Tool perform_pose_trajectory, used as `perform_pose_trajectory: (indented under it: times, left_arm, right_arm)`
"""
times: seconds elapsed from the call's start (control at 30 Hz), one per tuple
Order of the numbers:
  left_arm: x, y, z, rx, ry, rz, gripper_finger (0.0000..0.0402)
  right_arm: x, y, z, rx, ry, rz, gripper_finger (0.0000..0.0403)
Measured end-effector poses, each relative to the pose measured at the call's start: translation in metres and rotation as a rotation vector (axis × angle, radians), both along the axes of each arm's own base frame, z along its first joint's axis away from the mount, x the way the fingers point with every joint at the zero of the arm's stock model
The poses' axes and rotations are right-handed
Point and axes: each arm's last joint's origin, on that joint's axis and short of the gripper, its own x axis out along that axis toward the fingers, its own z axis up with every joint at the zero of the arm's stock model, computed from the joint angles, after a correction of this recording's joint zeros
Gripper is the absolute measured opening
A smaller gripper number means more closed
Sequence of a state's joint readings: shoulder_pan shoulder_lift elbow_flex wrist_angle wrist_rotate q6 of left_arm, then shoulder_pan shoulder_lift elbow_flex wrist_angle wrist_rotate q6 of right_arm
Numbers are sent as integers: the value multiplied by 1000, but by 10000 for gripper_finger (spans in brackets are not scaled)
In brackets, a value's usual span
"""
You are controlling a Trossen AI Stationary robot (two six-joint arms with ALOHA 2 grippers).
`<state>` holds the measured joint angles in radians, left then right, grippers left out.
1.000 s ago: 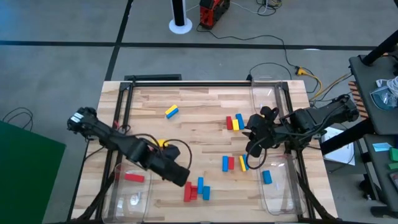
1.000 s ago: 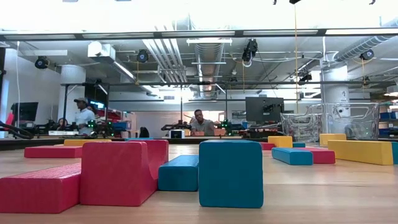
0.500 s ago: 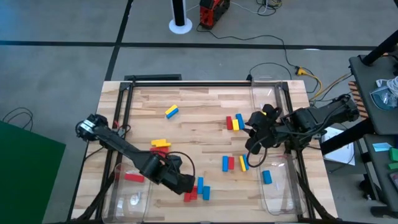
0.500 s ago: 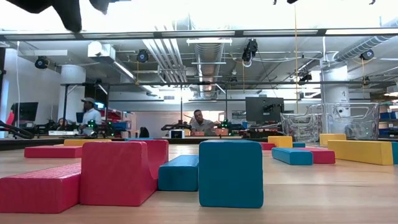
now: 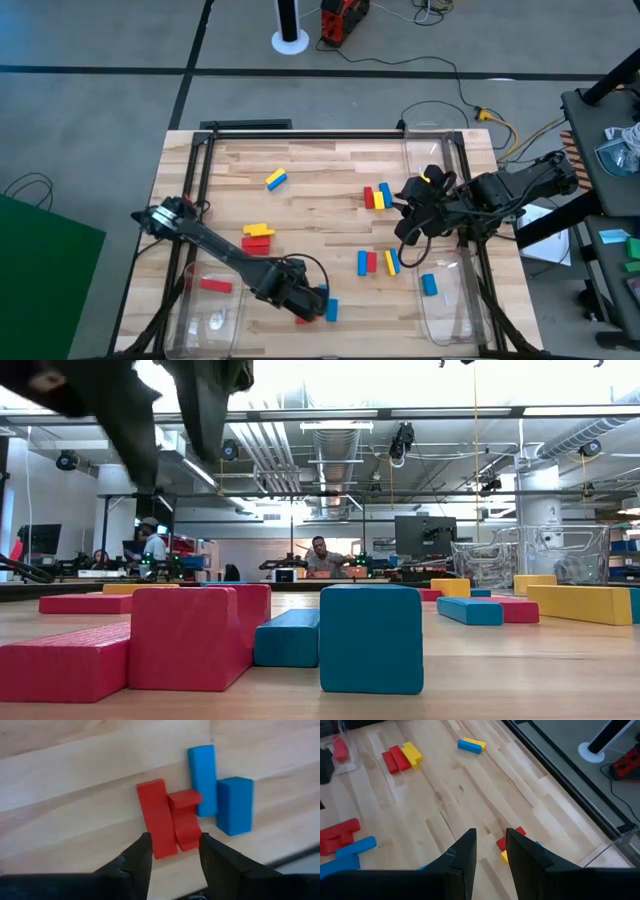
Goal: Sort blocks
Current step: Put the red block into the bottom left transparent bin
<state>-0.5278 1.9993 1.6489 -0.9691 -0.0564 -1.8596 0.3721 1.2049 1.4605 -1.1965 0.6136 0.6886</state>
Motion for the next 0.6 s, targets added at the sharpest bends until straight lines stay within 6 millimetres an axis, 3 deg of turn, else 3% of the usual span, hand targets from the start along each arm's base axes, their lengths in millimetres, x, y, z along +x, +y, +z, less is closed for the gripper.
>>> perform_pose_trajectory:
  times: [0.33, 0.6]
  left_arm:
    - [4, -3, -28, 27, 88, 11, 221]
    - [6, -5, -33, 32, 84, 6, 225]
  right_arm:
    - [0, 0, 0, -1, 3, 0, 113]
    - [0, 0, 0, -6, 6, 5, 103]
